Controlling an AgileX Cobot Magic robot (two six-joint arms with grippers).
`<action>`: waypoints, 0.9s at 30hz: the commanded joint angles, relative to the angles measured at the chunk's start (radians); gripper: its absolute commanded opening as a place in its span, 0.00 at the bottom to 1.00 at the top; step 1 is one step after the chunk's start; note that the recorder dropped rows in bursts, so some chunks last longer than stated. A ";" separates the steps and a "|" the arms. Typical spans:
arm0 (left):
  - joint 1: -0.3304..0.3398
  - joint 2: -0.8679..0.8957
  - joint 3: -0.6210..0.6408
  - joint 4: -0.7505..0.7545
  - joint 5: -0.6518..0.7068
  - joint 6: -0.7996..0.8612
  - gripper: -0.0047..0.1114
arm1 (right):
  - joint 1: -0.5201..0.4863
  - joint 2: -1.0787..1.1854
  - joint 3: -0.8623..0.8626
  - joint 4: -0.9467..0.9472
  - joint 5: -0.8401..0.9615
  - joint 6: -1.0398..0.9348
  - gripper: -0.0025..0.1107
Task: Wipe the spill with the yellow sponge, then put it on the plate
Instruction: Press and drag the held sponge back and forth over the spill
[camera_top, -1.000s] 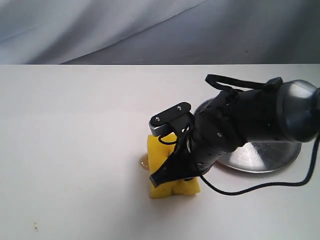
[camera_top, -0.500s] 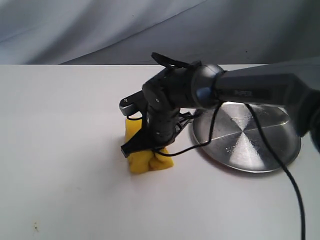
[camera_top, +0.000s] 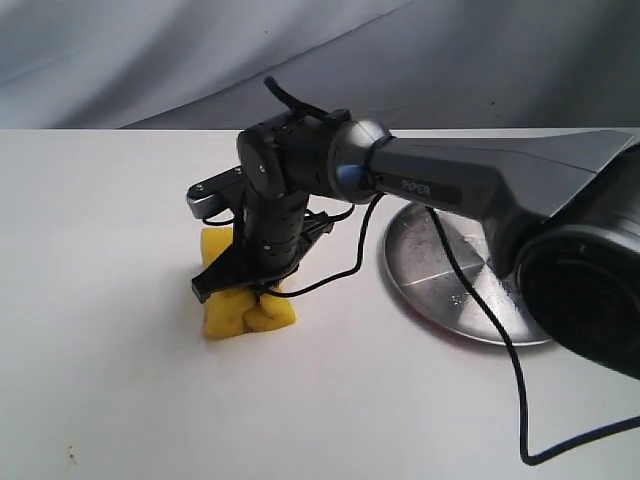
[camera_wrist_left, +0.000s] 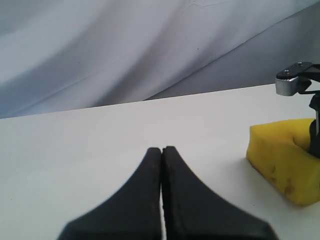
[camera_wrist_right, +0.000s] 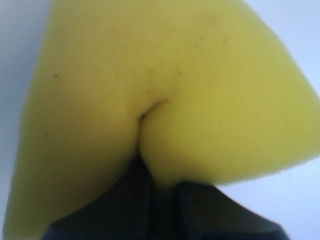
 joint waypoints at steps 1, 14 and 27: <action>0.001 -0.003 -0.003 0.002 -0.006 -0.005 0.04 | 0.063 0.008 0.067 0.052 0.046 -0.024 0.02; 0.001 -0.003 -0.003 0.002 -0.006 -0.005 0.04 | 0.115 -0.282 0.571 -0.021 -0.177 0.011 0.02; 0.001 -0.003 -0.003 0.002 -0.006 -0.005 0.04 | -0.072 -0.469 0.807 -0.226 -0.245 0.162 0.02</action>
